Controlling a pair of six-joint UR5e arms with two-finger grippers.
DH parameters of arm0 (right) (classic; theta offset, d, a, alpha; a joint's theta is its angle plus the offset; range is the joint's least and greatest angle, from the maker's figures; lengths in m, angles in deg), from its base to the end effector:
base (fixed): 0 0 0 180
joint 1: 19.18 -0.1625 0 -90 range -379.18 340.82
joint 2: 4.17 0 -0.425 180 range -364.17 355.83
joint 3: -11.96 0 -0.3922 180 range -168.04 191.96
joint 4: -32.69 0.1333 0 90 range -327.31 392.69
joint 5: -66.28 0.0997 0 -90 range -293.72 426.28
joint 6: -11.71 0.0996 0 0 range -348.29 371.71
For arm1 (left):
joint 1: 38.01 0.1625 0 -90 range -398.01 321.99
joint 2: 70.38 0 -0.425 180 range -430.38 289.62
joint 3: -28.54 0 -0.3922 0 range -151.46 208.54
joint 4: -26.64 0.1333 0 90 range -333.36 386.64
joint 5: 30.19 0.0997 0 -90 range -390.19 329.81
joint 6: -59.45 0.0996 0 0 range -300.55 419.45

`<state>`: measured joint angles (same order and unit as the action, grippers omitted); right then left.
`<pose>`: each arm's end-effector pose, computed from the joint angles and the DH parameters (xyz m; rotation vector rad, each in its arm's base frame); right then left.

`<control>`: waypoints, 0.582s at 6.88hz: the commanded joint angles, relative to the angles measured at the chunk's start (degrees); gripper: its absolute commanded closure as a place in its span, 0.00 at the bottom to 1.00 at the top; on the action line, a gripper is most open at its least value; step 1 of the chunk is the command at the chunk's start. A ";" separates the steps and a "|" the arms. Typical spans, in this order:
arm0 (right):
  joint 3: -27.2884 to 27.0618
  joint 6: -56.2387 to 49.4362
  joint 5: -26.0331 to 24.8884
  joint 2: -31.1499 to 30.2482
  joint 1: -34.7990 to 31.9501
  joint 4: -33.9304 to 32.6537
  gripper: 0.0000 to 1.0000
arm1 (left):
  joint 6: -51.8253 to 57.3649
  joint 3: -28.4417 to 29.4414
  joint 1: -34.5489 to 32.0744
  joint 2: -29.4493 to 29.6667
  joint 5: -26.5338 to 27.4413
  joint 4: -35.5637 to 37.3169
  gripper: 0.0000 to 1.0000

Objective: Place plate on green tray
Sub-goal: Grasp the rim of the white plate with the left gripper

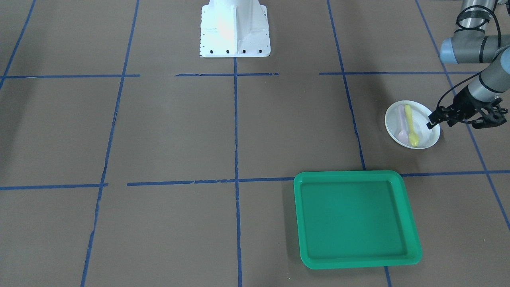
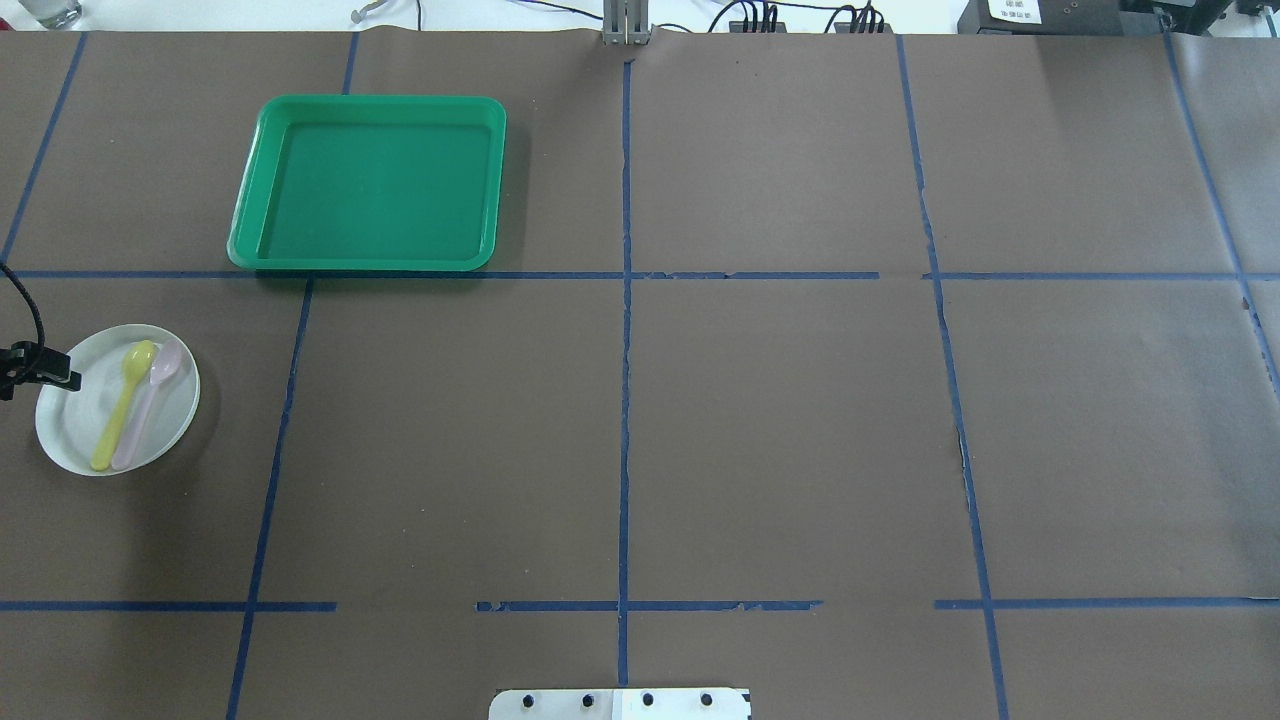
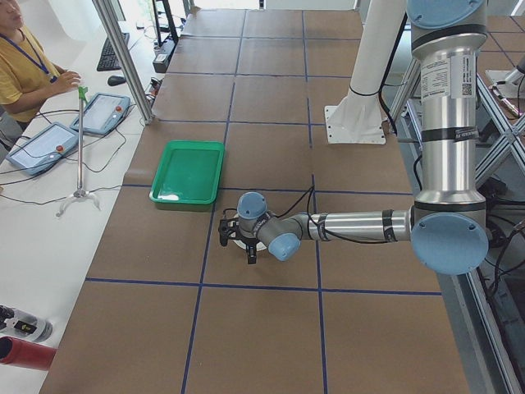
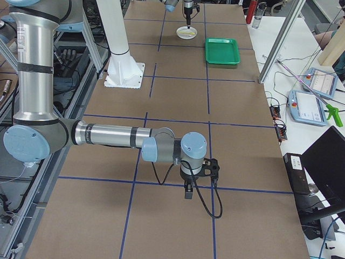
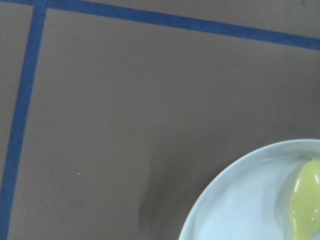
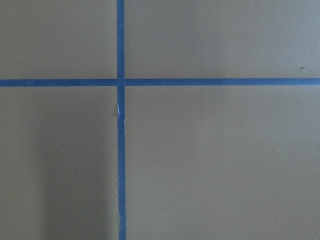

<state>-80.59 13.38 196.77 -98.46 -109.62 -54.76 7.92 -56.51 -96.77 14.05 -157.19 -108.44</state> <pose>0.0722 -0.4604 0.6725 0.0060 -0.7068 0.0303 0.1819 -0.4413 0.6661 0.0228 0.8535 -0.1377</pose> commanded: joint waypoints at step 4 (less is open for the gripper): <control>0.00 0.00 -0.06 -0.01 0.00 0.00 0.00 | -0.15 0.32 0.85 0.21 0.00 -0.02 1.00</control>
<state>-80.59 13.38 196.71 -98.48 -109.62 -54.76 7.91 -56.08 -95.94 14.20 -157.21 -108.47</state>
